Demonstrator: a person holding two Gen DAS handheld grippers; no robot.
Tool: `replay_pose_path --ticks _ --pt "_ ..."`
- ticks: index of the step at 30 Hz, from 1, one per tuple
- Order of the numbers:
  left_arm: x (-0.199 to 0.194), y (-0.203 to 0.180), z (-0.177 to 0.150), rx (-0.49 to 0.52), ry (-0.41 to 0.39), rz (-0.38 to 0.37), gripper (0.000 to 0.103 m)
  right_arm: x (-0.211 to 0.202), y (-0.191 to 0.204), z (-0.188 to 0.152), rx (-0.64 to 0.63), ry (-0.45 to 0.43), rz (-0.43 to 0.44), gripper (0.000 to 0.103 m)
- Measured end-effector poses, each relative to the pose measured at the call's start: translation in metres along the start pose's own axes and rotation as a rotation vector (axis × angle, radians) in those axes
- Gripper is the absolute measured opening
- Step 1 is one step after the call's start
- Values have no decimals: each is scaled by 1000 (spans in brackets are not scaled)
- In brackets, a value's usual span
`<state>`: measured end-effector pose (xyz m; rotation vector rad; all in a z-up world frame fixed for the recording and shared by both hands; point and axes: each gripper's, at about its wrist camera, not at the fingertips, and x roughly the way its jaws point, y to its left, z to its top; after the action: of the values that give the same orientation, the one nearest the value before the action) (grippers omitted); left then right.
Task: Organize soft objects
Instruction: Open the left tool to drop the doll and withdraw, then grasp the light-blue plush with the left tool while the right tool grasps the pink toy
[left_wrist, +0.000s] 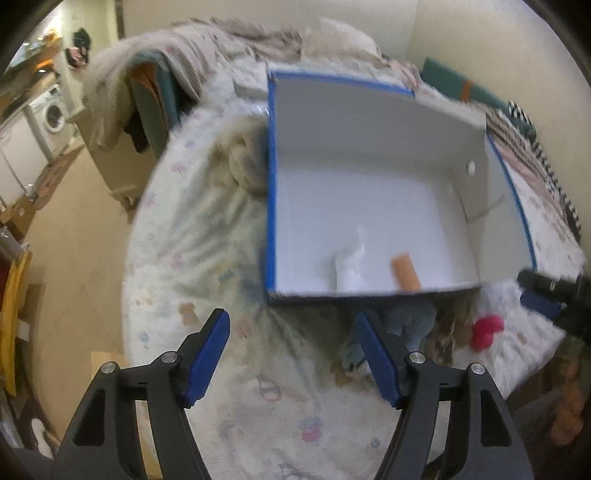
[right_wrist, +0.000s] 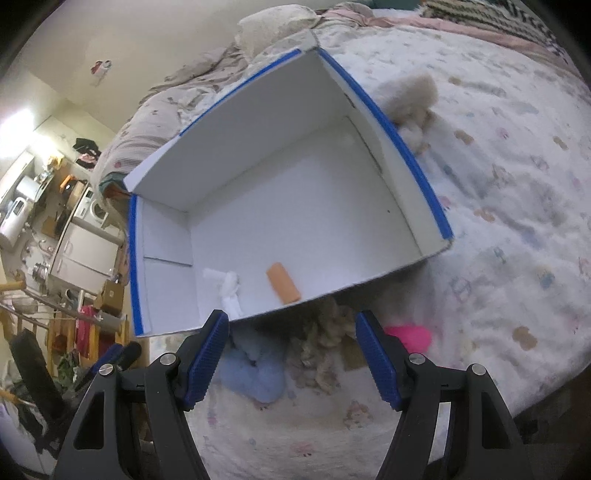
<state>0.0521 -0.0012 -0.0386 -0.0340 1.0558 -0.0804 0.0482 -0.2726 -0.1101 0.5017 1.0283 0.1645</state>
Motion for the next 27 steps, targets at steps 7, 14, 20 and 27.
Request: replay_pose_path --ticks 7,14,20,27 --pt "39 -31 -7 38 128 -116 68 10 -18 1 59 33 -23 75" --pt "70 -78 -9 132 202 -116 68 18 -21 4 63 48 -48 75" --pt "84 -96 -12 209 201 -42 37 19 -29 4 78 55 -61 75" --pt "59 -80 -7 153 172 -100 24 20 -36 3 100 67 -69 75"
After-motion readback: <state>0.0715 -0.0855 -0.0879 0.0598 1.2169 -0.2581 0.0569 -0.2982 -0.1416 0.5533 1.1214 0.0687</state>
